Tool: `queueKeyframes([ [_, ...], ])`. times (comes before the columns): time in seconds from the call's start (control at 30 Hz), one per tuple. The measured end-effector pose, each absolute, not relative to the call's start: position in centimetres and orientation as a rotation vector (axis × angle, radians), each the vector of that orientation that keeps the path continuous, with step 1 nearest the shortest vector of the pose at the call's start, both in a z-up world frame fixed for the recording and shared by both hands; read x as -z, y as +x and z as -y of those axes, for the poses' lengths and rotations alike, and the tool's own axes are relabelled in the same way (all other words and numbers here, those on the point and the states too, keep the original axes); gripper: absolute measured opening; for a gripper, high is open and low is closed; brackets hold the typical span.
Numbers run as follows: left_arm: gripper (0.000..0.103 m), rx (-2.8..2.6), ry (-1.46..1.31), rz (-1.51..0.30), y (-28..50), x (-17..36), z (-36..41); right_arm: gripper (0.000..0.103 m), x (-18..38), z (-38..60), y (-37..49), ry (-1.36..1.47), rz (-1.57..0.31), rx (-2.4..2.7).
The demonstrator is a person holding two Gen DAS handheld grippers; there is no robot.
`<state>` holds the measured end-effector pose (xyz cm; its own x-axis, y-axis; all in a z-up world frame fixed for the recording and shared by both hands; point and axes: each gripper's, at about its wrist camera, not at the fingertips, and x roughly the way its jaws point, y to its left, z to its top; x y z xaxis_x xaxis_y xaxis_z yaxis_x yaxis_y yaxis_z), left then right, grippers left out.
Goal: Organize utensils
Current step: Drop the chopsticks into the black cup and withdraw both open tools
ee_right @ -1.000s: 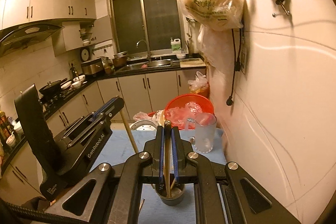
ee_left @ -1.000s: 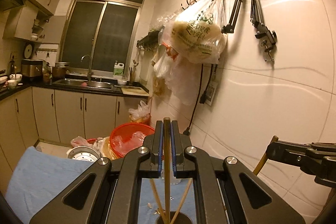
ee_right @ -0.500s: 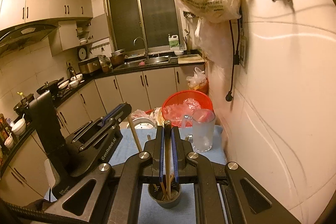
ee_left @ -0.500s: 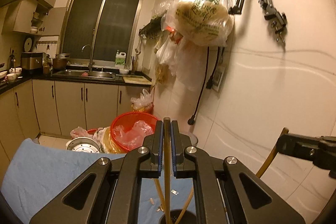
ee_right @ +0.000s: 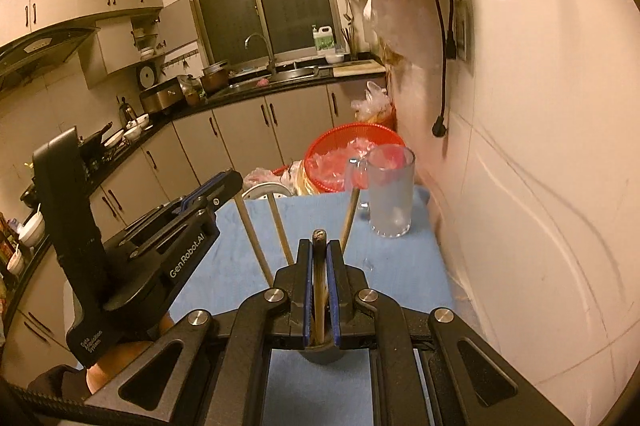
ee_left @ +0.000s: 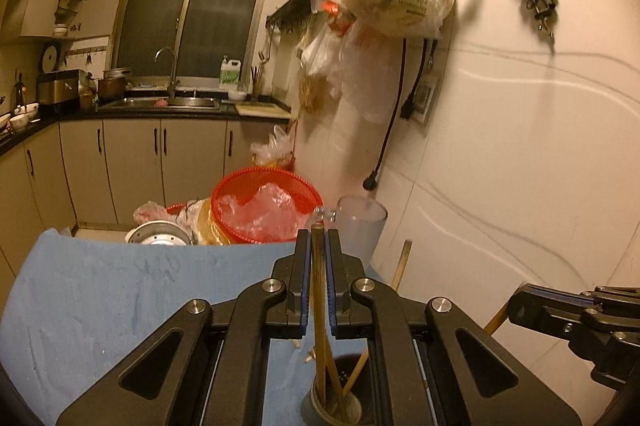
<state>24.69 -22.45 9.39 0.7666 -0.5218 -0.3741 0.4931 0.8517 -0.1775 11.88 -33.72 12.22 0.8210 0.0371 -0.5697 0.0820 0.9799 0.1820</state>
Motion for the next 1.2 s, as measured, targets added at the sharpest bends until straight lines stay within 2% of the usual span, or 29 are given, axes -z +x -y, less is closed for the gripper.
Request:
queueKeyframes([
  [0.07, 0.008, 0.554, -0.072, -0.435, 24.6, -9.3, 22.3, 0.013, -11.9, 34.0, 11.7, 0.214, -0.609, 0.025],
  [0.1, 0.012, 0.556, -0.071, -0.442, 24.5, -9.3, 22.2, 0.023, -11.9, 34.1, 11.7, 0.219, -0.611, 0.029],
  [0.17, 0.029, 0.554, -0.071, -0.443, 24.3, -9.6, 21.9, 0.035, -11.8, 34.3, 11.2, 0.228, -0.608, 0.042],
  [0.2, 0.041, 0.549, -0.070, -0.433, 23.9, -9.8, 21.6, 0.037, -11.8, 34.3, 10.9, 0.230, -0.606, 0.045],
  [0.27, 0.047, 0.543, -0.065, -0.416, 23.2, -10.2, 20.9, 0.040, -11.9, 34.3, 10.2, 0.232, -0.600, 0.048],
  [0.33, 0.060, 0.538, -0.049, -0.418, 22.5, -10.6, 20.0, 0.044, -11.9, 34.3, 9.6, 0.236, -0.593, 0.046],
  [0.4, 0.065, 0.528, -0.032, -0.425, 21.7, -10.6, 19.0, 0.055, -11.8, 34.2, 8.6, 0.245, -0.586, 0.048],
  [0.47, 0.070, 0.511, -0.014, -0.434, 20.9, -10.3, 17.8, 0.060, -11.5, 34.0, 7.7, 0.252, -0.581, 0.044],
  [0.53, 0.080, 0.495, 0.000, -0.450, 20.0, -9.7, 16.2, 0.065, -11.1, 33.7, 6.8, 0.260, -0.579, 0.036],
  [0.6, 0.083, 0.473, 0.020, -0.473, 19.1, -8.8, 14.4, 0.069, -10.3, 33.2, 6.0, 0.268, -0.587, 0.026],
  [0.93, 0.084, 0.340, -0.059, -0.642, 15.5, -2.4, 4.6, 0.070, -4.8, 29.8, 4.8, 0.297, -0.694, -0.041],
  [1.2, 0.084, 0.250, -0.100, -0.730, 14.1, 1.7, -0.2, 0.070, 0.6, 27.2, 4.6, 0.316, -0.808, -0.080],
])
